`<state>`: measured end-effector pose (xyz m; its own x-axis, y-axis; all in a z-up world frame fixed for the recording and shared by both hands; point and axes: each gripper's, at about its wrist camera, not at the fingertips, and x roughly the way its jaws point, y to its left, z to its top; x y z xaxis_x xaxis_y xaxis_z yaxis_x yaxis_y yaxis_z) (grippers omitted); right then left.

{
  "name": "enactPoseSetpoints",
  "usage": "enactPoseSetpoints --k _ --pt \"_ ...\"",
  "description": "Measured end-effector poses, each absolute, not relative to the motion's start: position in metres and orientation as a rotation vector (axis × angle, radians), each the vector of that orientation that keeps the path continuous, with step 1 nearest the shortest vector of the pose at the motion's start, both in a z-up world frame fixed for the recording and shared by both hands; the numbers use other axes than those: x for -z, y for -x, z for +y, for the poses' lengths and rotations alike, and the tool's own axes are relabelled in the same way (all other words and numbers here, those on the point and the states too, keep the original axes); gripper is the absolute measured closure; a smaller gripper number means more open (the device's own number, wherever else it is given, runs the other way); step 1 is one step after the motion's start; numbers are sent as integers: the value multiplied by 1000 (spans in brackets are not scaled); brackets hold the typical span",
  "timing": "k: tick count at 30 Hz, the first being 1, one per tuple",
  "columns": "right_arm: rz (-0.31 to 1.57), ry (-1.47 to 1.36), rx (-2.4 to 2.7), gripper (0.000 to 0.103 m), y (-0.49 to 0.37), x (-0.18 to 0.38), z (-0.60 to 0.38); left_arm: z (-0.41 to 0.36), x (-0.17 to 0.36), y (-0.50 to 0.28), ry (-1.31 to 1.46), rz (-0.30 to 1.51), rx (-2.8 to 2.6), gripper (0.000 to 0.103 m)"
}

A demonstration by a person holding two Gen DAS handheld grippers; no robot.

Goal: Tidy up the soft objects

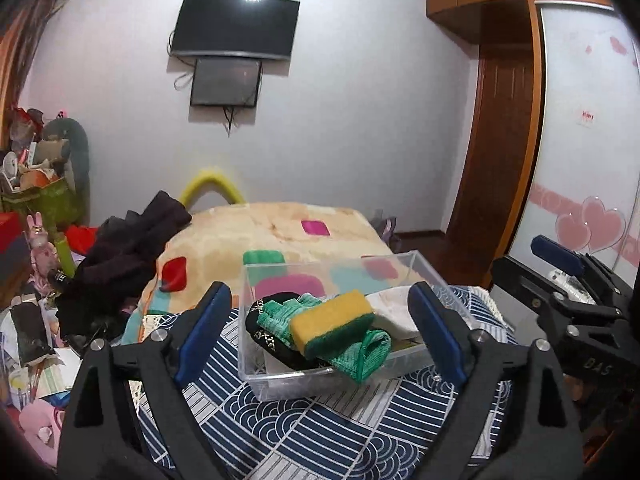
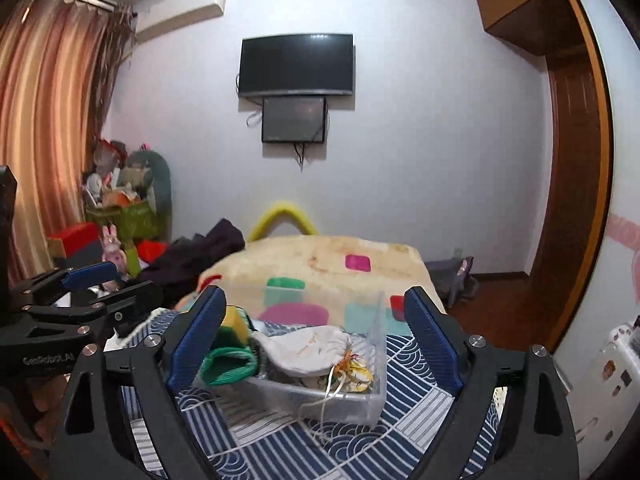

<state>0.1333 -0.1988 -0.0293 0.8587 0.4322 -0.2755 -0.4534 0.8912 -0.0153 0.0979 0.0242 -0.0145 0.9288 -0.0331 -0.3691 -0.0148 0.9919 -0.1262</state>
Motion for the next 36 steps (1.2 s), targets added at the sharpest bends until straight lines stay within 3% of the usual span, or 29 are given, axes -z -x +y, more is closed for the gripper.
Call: enactPoseSetpoints --k 4,13,36 --pt "223 44 -469 1 -121 26 -204 20 8 -77 104 337 -2 5" --pt "176 21 -490 0 -103 25 -202 6 -6 -38 64 257 -19 0" --pt "157 12 -478 0 -89 28 -206 2 -8 -32 54 249 -29 0"
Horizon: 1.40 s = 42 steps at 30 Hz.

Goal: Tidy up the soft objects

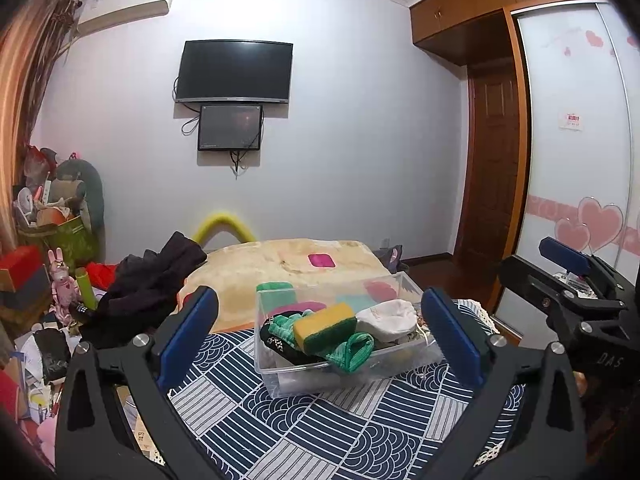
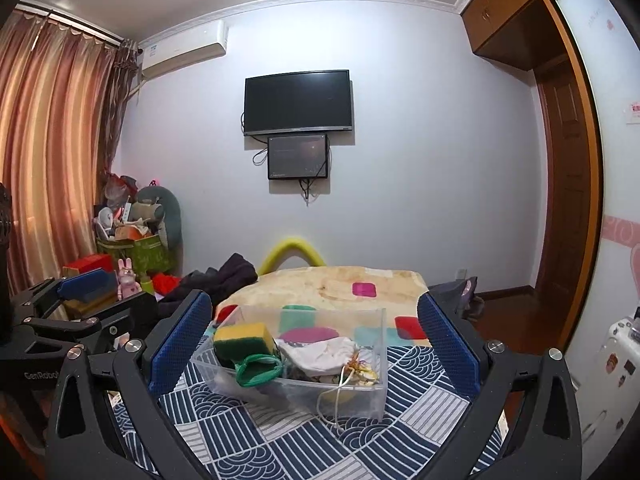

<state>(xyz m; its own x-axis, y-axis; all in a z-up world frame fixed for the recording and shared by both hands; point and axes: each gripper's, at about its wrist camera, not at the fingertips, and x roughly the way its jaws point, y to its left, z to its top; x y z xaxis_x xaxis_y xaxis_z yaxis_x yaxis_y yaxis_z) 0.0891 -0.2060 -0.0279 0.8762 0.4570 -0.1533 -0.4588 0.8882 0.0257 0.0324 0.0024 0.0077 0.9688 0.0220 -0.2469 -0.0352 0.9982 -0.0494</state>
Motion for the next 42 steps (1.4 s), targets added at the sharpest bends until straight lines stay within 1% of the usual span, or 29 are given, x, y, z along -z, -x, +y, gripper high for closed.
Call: enactPoseSetpoints --k 42 --pt "176 10 -481 0 -88 28 -207 4 -9 -31 97 257 -5 0"
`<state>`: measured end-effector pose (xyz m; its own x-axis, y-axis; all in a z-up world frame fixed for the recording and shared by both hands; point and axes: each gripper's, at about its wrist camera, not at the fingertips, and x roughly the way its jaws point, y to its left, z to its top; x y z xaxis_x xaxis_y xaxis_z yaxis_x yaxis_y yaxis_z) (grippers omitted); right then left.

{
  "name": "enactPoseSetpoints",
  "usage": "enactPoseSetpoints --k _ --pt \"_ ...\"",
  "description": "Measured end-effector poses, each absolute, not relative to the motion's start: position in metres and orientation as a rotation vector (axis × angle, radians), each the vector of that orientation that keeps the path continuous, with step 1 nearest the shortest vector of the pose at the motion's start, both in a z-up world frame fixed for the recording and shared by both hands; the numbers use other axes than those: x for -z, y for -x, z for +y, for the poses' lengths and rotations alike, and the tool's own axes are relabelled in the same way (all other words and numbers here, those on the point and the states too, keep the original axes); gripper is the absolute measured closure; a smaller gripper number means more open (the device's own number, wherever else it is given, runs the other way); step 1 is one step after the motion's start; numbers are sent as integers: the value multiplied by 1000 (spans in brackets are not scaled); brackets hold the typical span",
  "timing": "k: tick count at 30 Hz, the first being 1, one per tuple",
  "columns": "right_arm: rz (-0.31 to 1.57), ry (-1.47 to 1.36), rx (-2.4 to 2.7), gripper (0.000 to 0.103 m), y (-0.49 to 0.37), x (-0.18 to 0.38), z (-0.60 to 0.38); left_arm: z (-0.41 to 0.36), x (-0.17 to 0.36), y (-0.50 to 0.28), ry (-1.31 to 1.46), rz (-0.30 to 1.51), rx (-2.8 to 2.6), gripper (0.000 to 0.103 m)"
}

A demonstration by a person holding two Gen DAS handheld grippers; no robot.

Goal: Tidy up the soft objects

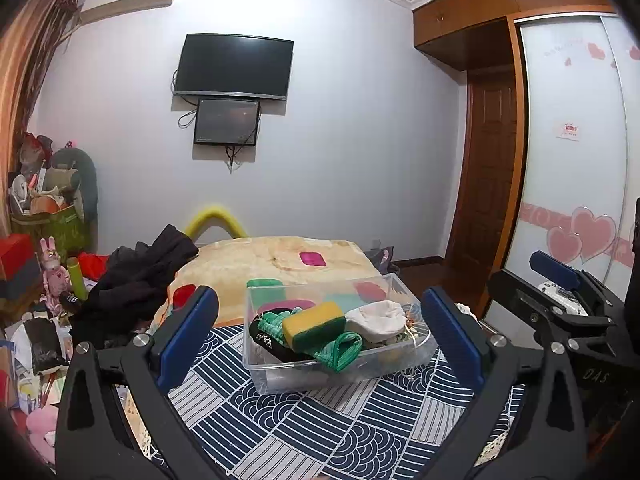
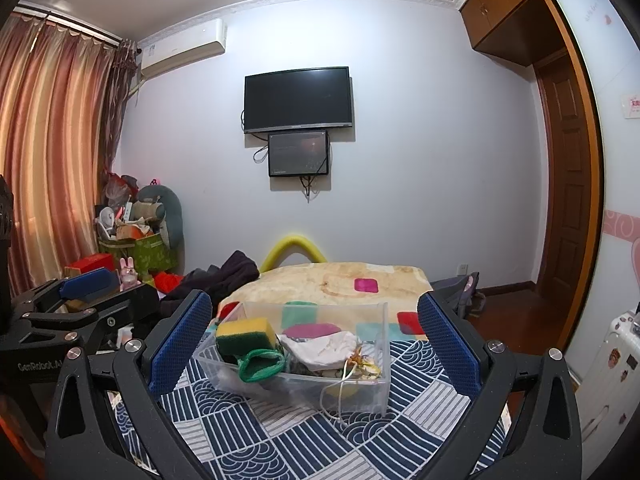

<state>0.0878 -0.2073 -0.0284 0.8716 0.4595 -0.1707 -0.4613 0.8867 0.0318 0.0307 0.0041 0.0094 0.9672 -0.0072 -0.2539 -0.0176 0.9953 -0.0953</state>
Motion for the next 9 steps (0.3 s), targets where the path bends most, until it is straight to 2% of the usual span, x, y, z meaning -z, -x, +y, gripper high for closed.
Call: enactPoseSetpoints --k 9 --pt "186 7 -481 0 -89 30 -209 3 -7 -33 95 268 7 0"
